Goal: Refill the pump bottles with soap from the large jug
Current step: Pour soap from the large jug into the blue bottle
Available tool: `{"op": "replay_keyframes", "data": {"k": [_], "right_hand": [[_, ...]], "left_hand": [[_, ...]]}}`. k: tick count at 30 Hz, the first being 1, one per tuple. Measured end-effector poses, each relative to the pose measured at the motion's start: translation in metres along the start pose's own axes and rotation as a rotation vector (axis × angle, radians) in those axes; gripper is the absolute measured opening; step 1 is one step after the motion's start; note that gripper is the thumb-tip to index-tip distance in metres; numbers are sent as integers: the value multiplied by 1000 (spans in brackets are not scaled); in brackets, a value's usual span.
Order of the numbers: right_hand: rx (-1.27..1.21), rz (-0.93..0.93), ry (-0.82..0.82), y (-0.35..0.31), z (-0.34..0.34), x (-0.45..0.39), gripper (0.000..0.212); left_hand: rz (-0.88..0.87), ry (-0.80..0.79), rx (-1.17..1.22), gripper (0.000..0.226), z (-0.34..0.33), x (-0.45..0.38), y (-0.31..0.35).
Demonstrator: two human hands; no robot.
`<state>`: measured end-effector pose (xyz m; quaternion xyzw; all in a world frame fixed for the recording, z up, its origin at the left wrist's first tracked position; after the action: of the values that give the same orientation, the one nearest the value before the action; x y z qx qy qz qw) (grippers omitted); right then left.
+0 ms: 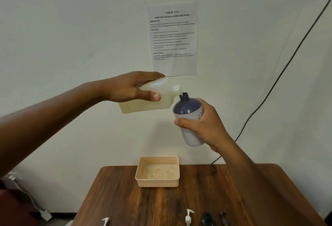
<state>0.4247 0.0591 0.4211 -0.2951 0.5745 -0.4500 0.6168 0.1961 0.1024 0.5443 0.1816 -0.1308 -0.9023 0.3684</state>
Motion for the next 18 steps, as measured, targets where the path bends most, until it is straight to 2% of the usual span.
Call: {"op": "replay_keyframes", "data": {"k": [18], "right_hand": [[-8, 5, 2, -2, 2, 1, 55]], "left_hand": [[-5, -9, -36, 62, 3, -1, 5]]}}
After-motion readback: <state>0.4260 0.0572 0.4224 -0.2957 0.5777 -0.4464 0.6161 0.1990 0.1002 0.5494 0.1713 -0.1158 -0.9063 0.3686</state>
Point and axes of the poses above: each hand's wrist, its own x-axis away from the middle knuckle, its own z-axis out of the back of the hand, y = z × x, the point moved 3 cm from there along -x, towards the middle knuckle, and after that the axes turned 4 degrees about y, right-handed, at the moved point
